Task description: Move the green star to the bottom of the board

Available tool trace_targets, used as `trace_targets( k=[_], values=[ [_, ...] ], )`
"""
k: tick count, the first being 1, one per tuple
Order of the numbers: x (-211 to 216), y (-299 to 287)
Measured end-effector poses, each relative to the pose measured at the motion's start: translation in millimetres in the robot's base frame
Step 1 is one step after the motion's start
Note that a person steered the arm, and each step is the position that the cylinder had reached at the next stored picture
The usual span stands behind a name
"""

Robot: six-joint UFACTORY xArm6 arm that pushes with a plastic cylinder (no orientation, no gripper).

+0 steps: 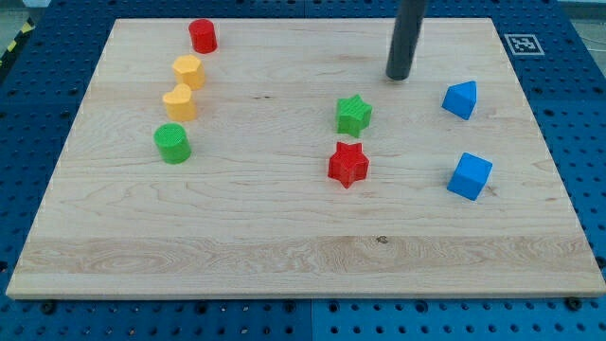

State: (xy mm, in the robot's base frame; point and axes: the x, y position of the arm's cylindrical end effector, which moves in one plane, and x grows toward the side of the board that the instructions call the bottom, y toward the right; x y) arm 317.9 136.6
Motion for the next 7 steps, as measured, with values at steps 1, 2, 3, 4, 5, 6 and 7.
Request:
trace_targets(
  k=[1, 2, 3, 4, 5, 6, 7],
  values=[
    [6.1, 0.1],
    [25.1, -0.8],
    [26.8, -17.1],
    [26.9, -33.1],
    [28.4, -55.5],
    [44.6, -56.2],
    [53.4, -56.2]
  ],
)
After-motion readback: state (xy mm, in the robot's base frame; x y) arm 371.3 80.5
